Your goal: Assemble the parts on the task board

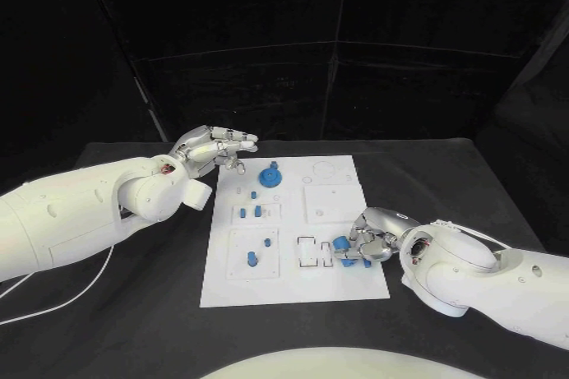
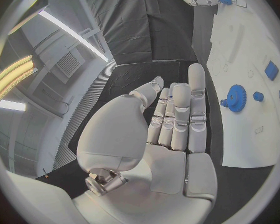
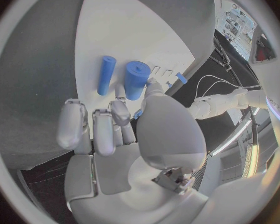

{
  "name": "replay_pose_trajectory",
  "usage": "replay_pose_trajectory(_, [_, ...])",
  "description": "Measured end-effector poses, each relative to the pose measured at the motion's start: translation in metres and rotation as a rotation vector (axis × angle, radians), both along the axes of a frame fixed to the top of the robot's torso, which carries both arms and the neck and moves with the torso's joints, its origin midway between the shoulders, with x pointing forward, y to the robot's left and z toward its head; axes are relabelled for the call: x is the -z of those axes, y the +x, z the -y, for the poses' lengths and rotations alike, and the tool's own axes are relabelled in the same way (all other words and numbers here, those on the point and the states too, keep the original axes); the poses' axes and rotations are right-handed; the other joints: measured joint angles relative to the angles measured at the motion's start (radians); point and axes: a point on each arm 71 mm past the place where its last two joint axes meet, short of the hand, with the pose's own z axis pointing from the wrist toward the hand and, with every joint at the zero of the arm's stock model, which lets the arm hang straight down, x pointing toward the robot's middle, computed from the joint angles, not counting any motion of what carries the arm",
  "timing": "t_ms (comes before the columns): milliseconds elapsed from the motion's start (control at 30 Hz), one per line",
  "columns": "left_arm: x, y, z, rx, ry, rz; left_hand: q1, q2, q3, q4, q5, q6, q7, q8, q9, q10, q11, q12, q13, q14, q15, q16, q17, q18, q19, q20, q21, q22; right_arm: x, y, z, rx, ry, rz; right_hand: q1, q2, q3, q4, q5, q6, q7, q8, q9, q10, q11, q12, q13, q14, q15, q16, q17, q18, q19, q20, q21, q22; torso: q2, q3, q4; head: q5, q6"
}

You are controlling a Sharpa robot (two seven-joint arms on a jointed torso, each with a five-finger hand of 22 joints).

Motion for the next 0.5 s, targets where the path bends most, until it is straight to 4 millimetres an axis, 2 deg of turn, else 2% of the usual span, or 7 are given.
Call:
replay_pose_trajectory(200, [0.000,0.000,-0.001,-0.001,0.000,0.000,0.000,0.000,0.000,0.000,0.000,0.000,0.000,0.000,0.000,0.000,0.000,0.000,0.000,0.000,0.000,0.000,0.000,0.000,0.000,0.000,0.000,0.000,0.001,-0.001,-0.001,0.010,0.018,0.017,0.018,0.018,-0.005,0.000,0.067,-0.001,-0.008,0.009,0.015,0.018,-0.007,0.012,0.028,-0.003,-0.004,0.013,0.006,-0.001,0.009,-0.002,0.005,0.013,0.000,-0.0004,0.0000,0.001,-0.001])
replay_pose_trajectory(267, [0.000,0.000,-0.001,-0.001,0.000,0.000,0.000,0.000,0.000,0.000,0.000,0.000,0.000,0.000,0.000,-0.001,0.001,0.000,0.000,0.000,0.000,0.000,-0.001,0.000,0.000,0.000,0.000,0.000,0.001,-0.003,-0.002,0.015,0.029,0.024,0.030,0.030,-0.005,0.000,0.085,0.001,-0.017,0.015,0.023,0.029,-0.010,0.022,0.040,0.000,-0.007,0.018,0.005,-0.016,0.013,-0.006,0.012,0.020,0.000,-0.0004,0.0000,0.001,-0.001])
replay_pose_trajectory(300, [0.000,0.000,-0.001,-0.001,0.000,0.000,0.000,0.000,0.000,0.000,0.000,0.000,0.000,0.000,0.000,-0.004,0.004,0.000,0.000,0.000,0.000,0.000,-0.002,0.000,0.000,0.000,-0.004,0.000,0.001,-0.003,-0.002,0.018,0.033,0.027,0.034,0.034,-0.005,0.000,0.094,0.005,-0.016,0.018,0.026,0.031,-0.009,0.022,0.044,0.000,-0.007,0.019,0.005,-0.016,0.014,-0.007,0.012,0.023,0.000,-0.0004,0.0000,0.001,-0.001])
replay_pose_trajectory(433, [0.000,0.000,-0.001,-0.002,0.001,0.000,0.000,0.000,0.000,0.000,0.000,0.000,0.000,0.000,0.000,-0.004,0.004,0.000,0.000,0.000,0.000,0.000,-0.002,0.000,0.000,0.000,-0.004,0.000,0.001,-0.009,-0.002,0.032,0.055,0.033,0.047,0.034,-0.008,-0.003,0.132,0.013,-0.020,0.020,0.032,0.040,-0.017,0.027,0.059,-0.003,-0.011,0.025,0.005,-0.016,0.018,-0.011,0.016,0.031,-0.001,0.0002,-0.0007,0.001,-0.001])
replay_pose_trajectory(500, [0.000,0.000,-0.001,-0.002,0.001,0.000,0.000,0.000,0.000,0.000,0.000,0.000,0.000,0.000,0.000,-0.004,0.004,0.000,0.000,0.000,0.000,0.000,-0.002,0.000,0.000,0.000,-0.004,0.000,-0.002,-0.012,-0.003,0.039,0.078,0.041,0.049,0.035,-0.008,-0.003,0.147,0.014,-0.021,0.023,0.041,0.043,-0.014,0.027,0.062,-0.001,-0.013,0.025,0.005,-0.016,0.018,-0.011,0.016,0.032,-0.001,0.0003,-0.0010,-0.001,-0.001])
